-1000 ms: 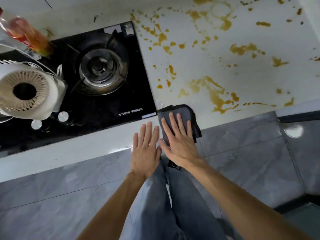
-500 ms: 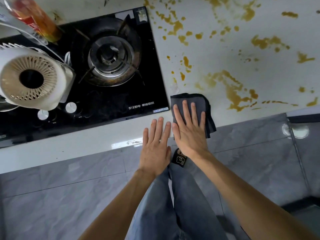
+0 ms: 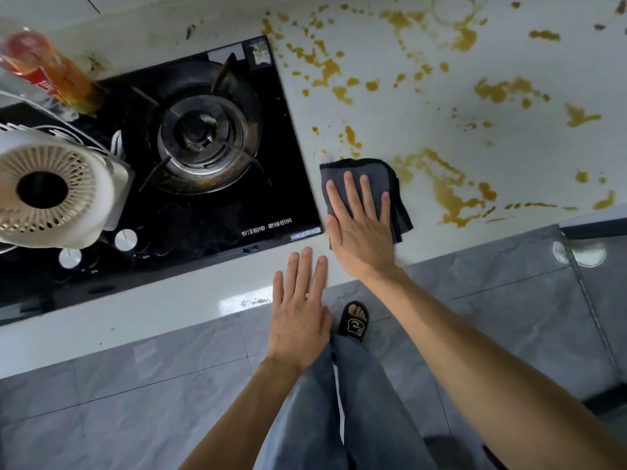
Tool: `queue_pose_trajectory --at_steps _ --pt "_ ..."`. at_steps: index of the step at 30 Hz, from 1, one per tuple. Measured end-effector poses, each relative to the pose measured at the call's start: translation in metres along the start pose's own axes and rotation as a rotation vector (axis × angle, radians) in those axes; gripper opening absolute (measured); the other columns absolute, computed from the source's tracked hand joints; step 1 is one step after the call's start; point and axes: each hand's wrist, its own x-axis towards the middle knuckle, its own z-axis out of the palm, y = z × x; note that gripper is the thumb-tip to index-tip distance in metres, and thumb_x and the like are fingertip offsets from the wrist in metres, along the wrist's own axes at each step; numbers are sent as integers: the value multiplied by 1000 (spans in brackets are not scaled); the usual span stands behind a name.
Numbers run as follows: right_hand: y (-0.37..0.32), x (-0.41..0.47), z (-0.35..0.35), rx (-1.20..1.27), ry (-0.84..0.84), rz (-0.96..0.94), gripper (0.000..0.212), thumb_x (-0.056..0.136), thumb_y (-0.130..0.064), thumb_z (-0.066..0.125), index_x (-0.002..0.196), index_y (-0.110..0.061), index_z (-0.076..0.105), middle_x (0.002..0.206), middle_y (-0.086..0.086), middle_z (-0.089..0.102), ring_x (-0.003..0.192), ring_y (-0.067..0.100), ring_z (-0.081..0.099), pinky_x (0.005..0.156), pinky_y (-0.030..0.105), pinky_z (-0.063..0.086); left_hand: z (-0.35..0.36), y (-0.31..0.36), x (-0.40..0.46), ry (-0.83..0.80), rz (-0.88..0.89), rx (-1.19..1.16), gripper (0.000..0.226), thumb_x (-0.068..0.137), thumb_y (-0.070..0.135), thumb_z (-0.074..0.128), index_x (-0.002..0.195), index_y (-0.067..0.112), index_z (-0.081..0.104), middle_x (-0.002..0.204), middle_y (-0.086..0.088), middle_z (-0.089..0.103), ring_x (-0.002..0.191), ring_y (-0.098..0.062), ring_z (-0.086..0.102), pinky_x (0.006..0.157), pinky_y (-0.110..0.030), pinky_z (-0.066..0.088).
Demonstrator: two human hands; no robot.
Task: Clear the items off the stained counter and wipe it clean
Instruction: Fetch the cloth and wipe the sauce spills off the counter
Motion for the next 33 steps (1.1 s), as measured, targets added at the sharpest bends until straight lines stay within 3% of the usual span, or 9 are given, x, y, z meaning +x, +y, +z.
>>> queue_pose_trajectory --at_steps 5,9,15,20,27,31,33 --pt "52 -59 -1 -74 -32 -65 60 109 -48 25 165 -34 7 174 -3 2 161 23 -1 127 58 10 1 0 0 2 -14 -7 99 92 25 69 171 17 10 179 -11 -3 166 -34 -3 131 -61 18" --pt "94 -18 -20 -79 -41 37 60 109 -49 19 165 -35 5 174 -2 1 161 24 -3 127 59 11 0 2 0 -12 -20 22 95 94 28 70 171 16 15 179 -12 0 166 -35 0 131 -61 19" --pt "52 27 -18 -20 44 215 61 109 -47 16 166 -28 5 174 3 1 161 28 -2 127 59 4 -8 4 1 -26 -28 19 93 92 24 72 170 13 22 179 -13 7 165 -35 4 130 -60 19" --pt "66 -42 -8 -80 -6 -76 62 109 -47 29 166 -30 13 174 -1 8 161 25 3 127 58 12 -11 10 2 -46 -59 19 90 93 22 72 169 12 25 178 -13 9 165 -37 7 129 -63 23" --pt "161 -8 -40 -78 -22 182 60 108 -48 16 165 -33 6 174 -1 1 161 24 -2 127 59 10 -2 9 2 -28 -65 14 91 92 22 73 169 12 26 179 -13 9 166 -36 6 130 -62 20" --pt "128 29 -39 -12 50 375 61 109 -47 14 166 -29 3 174 2 -2 161 28 -5 127 59 3 1 8 2 -25 -64 10 88 94 26 67 169 12 24 179 -12 5 166 -35 2 130 -62 19" --pt "105 18 -32 -33 44 329 62 109 -47 15 166 -27 3 174 3 -2 161 29 -4 127 59 4 0 8 1 -29 -63 -6 80 97 32 51 169 12 23 179 -10 3 167 -34 -1 131 -62 18"
